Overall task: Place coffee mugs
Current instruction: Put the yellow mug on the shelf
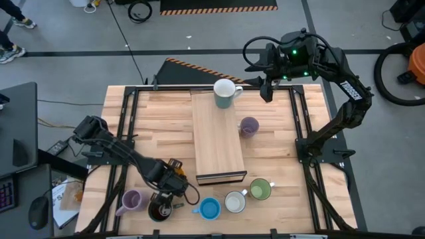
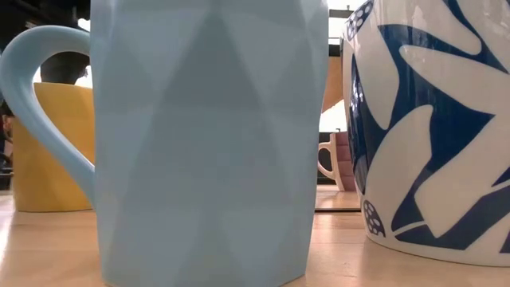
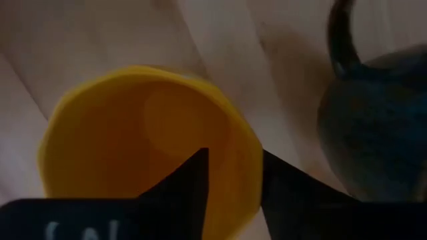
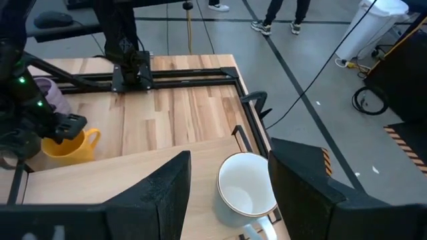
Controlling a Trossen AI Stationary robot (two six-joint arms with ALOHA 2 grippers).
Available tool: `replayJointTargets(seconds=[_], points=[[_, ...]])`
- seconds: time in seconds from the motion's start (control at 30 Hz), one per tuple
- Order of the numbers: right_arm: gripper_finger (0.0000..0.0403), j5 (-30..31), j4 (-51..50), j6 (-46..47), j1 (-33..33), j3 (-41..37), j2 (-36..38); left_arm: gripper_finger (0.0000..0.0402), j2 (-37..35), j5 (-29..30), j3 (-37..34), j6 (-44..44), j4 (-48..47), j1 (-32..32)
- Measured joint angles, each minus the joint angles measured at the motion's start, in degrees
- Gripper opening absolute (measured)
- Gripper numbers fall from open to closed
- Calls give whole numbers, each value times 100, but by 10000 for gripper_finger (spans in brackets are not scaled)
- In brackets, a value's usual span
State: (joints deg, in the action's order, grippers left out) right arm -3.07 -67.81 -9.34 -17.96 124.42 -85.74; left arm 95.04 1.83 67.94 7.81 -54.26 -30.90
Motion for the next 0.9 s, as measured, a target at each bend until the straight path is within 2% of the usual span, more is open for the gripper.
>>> replayJointTargets(seconds=[0.33, 0.57, 0.9], points=[[206, 0, 18, 60, 0, 0, -2, 33, 55, -75, 2, -42, 6, 122], [206, 0, 20, 81, 0, 0, -3, 30, -119, -388, -3, 496, -153, 334], [206, 50, 17, 79, 0, 0, -4, 30, -1109, -2093, -4, 1355, -702, 1418]])
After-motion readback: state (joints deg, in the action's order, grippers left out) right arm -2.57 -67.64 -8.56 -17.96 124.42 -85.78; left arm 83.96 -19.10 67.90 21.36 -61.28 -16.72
